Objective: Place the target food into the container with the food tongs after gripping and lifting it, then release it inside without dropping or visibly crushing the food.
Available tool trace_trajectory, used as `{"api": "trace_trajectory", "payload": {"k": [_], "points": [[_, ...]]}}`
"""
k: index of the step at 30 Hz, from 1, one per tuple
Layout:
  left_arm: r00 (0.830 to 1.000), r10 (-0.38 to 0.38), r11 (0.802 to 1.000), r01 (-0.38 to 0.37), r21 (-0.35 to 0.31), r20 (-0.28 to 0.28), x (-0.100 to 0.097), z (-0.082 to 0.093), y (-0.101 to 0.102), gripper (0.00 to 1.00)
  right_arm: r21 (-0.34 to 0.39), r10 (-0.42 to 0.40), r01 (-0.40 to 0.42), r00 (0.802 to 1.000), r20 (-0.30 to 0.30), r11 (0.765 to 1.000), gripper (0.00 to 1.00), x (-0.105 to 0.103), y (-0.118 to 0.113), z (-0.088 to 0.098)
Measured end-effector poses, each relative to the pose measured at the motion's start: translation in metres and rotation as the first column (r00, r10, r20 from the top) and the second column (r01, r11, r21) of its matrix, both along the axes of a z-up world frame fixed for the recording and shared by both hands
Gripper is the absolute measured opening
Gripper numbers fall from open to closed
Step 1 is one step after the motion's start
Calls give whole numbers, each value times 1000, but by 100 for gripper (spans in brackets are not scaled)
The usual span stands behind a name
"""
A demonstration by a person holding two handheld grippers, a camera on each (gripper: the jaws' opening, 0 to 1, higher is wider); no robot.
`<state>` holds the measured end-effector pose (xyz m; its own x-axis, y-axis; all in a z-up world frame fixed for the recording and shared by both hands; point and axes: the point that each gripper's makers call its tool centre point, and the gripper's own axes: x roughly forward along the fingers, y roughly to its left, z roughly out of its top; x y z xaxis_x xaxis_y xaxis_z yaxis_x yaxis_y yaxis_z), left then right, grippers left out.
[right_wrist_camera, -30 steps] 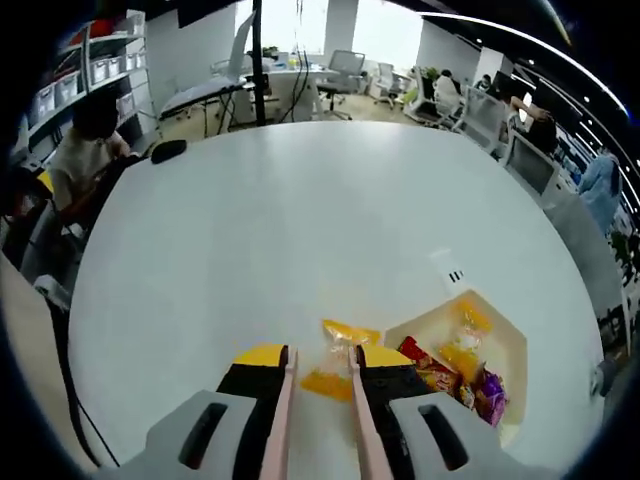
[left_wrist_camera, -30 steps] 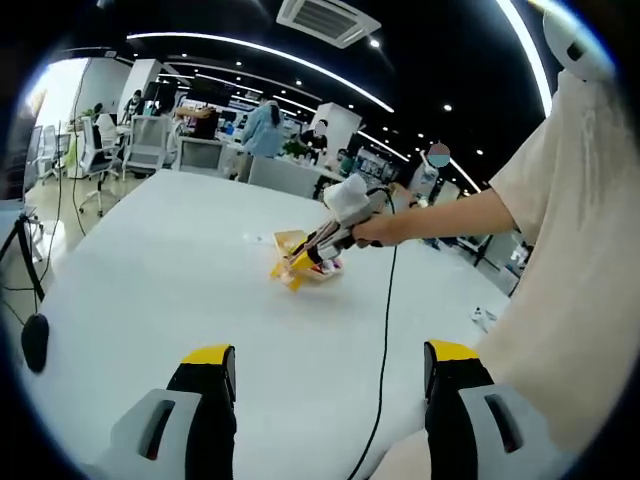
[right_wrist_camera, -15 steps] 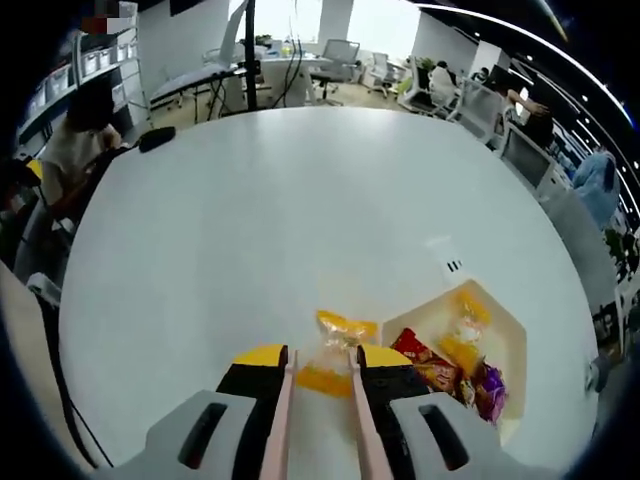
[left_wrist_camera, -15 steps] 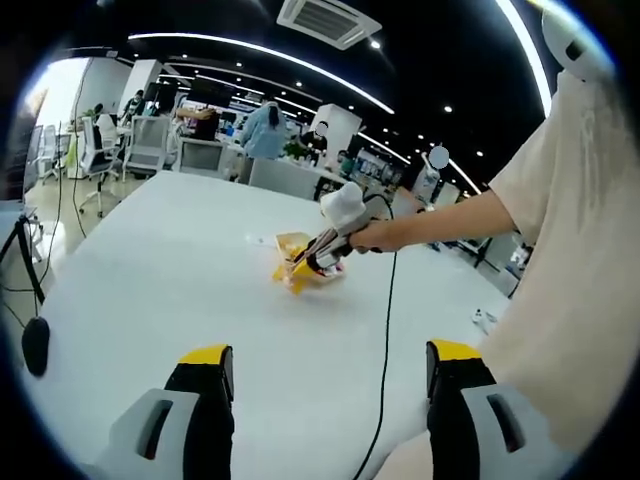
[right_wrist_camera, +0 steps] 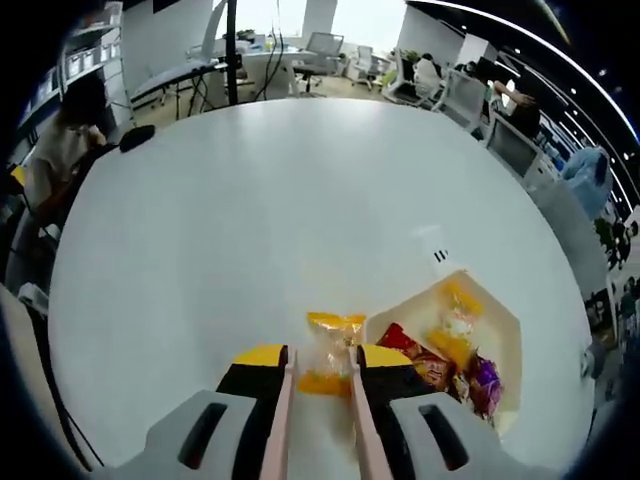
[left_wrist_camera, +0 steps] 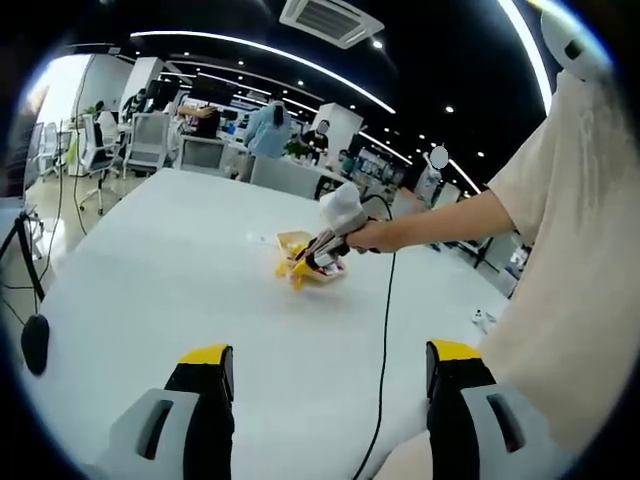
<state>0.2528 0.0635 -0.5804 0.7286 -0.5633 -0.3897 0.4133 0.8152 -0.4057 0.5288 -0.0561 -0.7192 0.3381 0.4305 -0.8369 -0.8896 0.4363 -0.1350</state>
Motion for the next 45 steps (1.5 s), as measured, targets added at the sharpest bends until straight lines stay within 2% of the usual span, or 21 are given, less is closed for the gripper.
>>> {"api": "trace_trajectory", "payload": {"k": [10,21,29,45], "points": [[1000,-6,1000,6,-5,2,3,-1,-2,78,7,54,-54,998,-16,999,27,-22,12,0],[1000,0,1000,0,-1,6,0,0,1,78,20,41,-41,999,17,999,27,-14,10,8],[1000,3,1000,-3,-1,6,-1,-1,0,77,15,61,-61,998,15,998,27,-8,12,10],[1000,3,1000,-3,0,-11,1,-5,2,77,-22,83,-84,996,-25,996,28,-10,9,-11]]}}
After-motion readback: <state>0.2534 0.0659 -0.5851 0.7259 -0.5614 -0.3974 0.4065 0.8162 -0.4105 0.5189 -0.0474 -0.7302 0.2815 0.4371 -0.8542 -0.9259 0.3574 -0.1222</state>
